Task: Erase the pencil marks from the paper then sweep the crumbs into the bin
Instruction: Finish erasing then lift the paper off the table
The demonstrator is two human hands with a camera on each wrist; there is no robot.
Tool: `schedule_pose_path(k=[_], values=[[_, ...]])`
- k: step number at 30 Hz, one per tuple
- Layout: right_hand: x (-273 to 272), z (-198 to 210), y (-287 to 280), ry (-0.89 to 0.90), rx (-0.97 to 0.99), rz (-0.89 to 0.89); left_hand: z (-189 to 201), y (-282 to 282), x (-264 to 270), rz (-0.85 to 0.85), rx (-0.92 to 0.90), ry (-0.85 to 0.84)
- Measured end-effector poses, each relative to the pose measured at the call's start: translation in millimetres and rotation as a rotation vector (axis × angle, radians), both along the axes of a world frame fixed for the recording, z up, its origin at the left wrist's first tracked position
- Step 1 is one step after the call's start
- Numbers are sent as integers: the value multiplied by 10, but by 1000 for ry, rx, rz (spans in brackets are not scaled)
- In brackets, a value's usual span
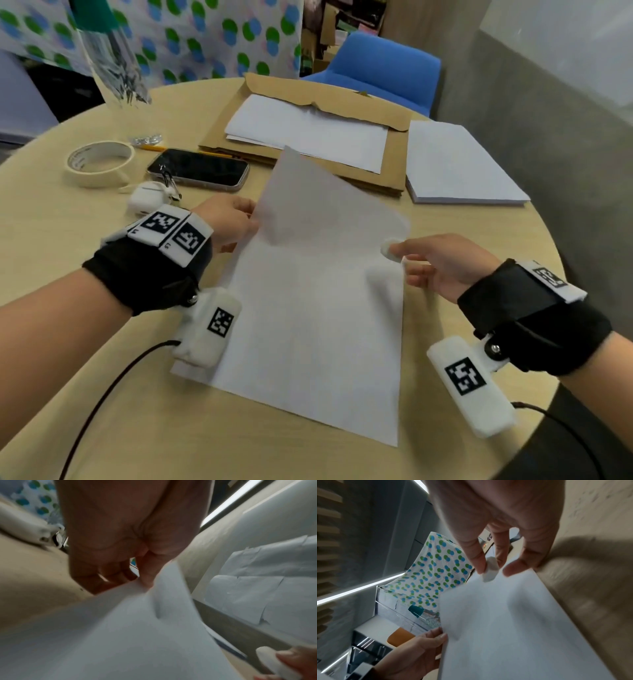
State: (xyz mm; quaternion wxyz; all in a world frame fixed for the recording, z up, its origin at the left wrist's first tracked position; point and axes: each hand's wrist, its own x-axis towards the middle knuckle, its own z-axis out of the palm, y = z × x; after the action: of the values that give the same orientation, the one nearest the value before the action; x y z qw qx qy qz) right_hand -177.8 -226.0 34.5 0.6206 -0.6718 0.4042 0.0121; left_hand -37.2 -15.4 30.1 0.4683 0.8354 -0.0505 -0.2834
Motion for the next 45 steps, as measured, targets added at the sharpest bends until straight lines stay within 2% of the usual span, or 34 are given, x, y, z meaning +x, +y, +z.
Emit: schedule_pose_path(k=[3,6,9,12,16,20,24,30,33,36,39,42,43,45], values=[[-49,45,-72,-102,3,-29,59,19,-12,15,-227,79],[-102,138,-120,-201,76,-30,161,12,-22,8,-355,86],[-125,259,-158,-282,35,-20,272,-24,-42,20,-441,56],[-135,434,-172,-385,-22,-23,371,-37,-48,0,-503,57],[-176,741,-176,-554,-70,-26,435,-31,-55,-139,-487,83],[-258,1081,-141,-715,-102,-4,489,-77,-108,-151,-523,69],[-293,1246,-132,-815,-172,-22,558,-147,-191,-165,-582,73],[-391,1215,-55,-953,-281,-7,567,-171,-274,-174,-643,110],[-413,1177,26,-941,-381,80,557,-145,-276,-181,-667,130],[-383,1186,21,-969,-440,30,530,-120,-275,-181,-694,168],[-360,1144,-56,-1007,-689,-107,479,-104,-287,-196,-681,193],[-332,1028,10,-984,-934,-121,430,-103,-299,-188,-667,223],[-326,978,61,-992,-937,-82,413,-101,-306,-184,-663,236],[-313,888,183,-953,-797,83,371,-95,-325,-168,-662,267]])
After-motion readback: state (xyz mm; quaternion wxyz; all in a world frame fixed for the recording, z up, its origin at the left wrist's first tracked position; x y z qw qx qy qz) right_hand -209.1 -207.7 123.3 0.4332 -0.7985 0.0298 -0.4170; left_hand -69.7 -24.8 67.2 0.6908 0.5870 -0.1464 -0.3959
